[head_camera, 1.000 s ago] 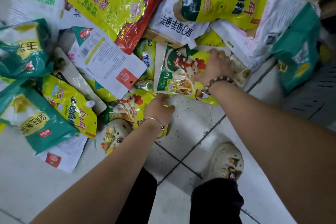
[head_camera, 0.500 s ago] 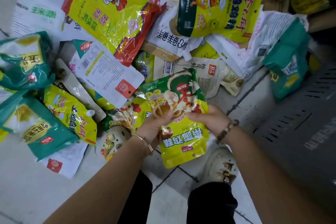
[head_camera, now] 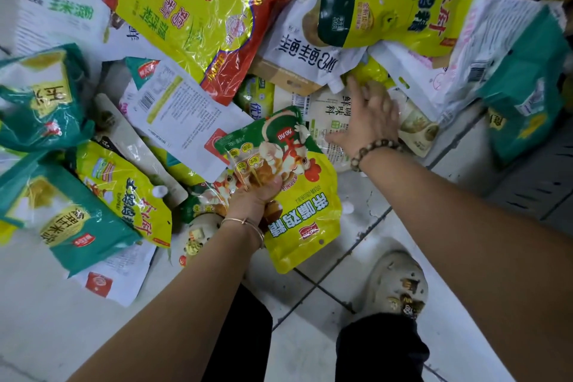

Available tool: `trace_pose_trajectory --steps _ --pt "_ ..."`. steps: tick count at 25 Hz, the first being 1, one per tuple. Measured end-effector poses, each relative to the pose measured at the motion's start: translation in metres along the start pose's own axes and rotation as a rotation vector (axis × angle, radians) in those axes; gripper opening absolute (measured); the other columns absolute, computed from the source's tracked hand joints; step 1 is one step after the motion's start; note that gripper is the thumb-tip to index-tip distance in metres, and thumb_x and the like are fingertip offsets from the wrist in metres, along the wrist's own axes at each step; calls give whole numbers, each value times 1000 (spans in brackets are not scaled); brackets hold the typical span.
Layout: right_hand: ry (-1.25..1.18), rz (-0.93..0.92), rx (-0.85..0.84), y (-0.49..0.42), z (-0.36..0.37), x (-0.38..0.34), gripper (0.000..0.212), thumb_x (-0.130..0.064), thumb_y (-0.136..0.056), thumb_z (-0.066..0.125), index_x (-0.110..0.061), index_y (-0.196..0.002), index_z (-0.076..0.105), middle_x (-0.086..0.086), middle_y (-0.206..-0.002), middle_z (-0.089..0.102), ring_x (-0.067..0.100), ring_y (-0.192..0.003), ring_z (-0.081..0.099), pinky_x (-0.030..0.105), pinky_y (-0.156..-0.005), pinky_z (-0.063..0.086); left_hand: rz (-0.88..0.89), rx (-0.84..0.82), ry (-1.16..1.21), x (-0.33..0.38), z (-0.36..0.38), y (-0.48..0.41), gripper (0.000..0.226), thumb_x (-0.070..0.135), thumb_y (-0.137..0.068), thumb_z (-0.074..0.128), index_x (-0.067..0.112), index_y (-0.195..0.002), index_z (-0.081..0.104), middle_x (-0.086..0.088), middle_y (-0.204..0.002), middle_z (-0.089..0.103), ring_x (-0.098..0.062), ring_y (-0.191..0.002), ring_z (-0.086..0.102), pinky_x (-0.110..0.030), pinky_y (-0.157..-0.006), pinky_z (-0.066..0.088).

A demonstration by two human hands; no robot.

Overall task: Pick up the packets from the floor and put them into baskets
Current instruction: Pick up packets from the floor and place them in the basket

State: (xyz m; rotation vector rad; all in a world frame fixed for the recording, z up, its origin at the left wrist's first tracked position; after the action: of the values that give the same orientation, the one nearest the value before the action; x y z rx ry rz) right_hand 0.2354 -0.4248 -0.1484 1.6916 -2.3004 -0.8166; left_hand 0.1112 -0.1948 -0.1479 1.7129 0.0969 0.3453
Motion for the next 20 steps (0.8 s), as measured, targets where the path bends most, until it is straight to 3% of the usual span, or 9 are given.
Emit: trace_pose_trajectory --steps 3,6,10,12,15,18,20 --pt "50 25 63 -2 4 6 110 -58 -54 80 -21 -142 25 15 -145 30 33 -135 24 52 -111 11 3 -5 -11 -1 -1 -7 21 20 -75 76 11 -89 63 8 -45 59 -6 -34 51 -15 -38 44" --pt "141 23 70 -5 3 7 102 -64 -51 77 -15 -131 36 17 -134 42 34 -124 38 48 -104 23 26 6 -37 3 -4 -13 18 19 -76 75 12 -86 62 9 -43 57 -6 -33 50 -15 -38 44" --pt "196 114 -106 -5 12 10 87 -65 -61 72 -12 -124 45 13 -127 52 29 -116 49 42 -97 31 69 24 -158 13 -9 -16 16 21 -78 73 15 -80 59 9 -41 56 -5 -33 50 -16 -39 45" --pt "115 175 -193 0 16 14 65 -59 -68 72 -12 -110 56 11 -113 62 28 -106 57 40 -88 37 89 25 -205 19 -10 -17 18 22 -77 74 15 -82 59 9 -42 57 -6 -34 51 -18 -41 47" --pt "-95 205 -269 18 21 16 40 -43 -77 72 -14 -101 61 10 -110 64 30 -100 59 33 -69 39 84 56 -274 26 -15 -11 25 25 -78 74 12 -92 58 3 -48 59 -6 -33 51 -22 -45 49" --pt "-206 167 -293 51 14 13 28 -33 -81 69 -17 -99 54 9 -105 65 30 -96 61 33 -69 44 123 76 -316 38 -23 3 31 25 -82 69 11 -106 55 -1 -66 56 -2 -32 52 -20 -41 49" --pt "-272 163 -257 74 -1 16 25 -30 -83 67 -19 -102 54 9 -103 65 30 -93 61 33 -69 45 147 93 -346 49 -27 19 30 24 -85 67 10 -108 55 2 -65 58 1 -33 53 -17 -39 48"
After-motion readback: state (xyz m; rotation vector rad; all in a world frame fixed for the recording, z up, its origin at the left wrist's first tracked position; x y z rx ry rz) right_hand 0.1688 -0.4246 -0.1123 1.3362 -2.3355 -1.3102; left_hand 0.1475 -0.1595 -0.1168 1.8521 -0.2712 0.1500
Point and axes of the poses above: each hand's wrist, its own y-axis away from the middle knuckle, its own z-axis out of the palm, x = y × z, the point moved 8 cm from there along -y, towards the middle knuckle
